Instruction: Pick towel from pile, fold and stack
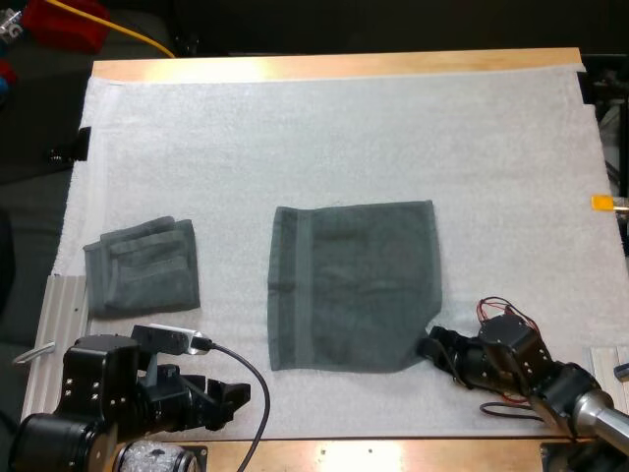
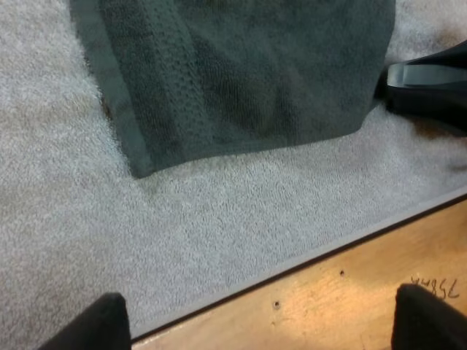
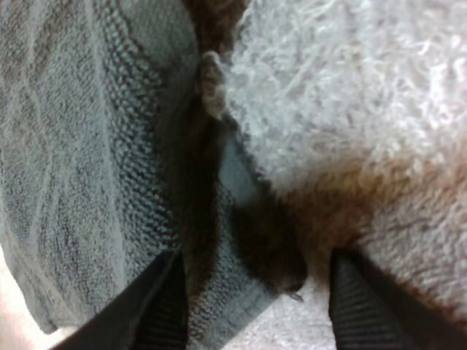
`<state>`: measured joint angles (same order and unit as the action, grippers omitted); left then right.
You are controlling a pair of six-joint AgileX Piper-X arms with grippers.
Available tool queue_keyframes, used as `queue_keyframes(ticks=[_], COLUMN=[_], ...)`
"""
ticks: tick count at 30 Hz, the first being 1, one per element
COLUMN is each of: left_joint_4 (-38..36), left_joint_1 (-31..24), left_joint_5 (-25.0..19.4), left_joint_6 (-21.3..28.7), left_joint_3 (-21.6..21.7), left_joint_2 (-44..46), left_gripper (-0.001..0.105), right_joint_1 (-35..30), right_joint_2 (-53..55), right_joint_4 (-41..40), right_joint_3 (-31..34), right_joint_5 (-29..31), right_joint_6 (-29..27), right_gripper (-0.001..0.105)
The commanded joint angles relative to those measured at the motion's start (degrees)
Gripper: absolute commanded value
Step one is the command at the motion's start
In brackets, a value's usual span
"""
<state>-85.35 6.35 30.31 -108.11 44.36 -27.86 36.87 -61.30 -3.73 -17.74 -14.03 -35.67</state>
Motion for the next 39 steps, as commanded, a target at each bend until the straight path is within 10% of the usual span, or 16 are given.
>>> queue_keyframes(ticks=[1, 14, 39], left_joint_4=[0.4, 1.7, 1.7], left_joint_1=[-0.1, -0.1, -0.1], left_joint_5=[0.4, 0.4, 0.4], left_joint_6=[0.1, 0.1, 0.1], left_joint_3=[0.1, 0.1, 0.1], left_joint_2=[0.2, 0.2, 0.2], left_gripper=[0.07, 0.07, 0.07], right_joint_1=[0.0, 0.0, 0.0], right_joint_2=[-0.2, -2.8, -11.3], right_joint_4=[-3.8, -1.0, 7.7], right_joint_3=[0.8, 0.8, 0.8], right_joint_5=[2.4, 3.9, -4.2], right_joint_6=[0.0, 0.0, 3.5], right_gripper=[0.047, 0.028, 0.025])
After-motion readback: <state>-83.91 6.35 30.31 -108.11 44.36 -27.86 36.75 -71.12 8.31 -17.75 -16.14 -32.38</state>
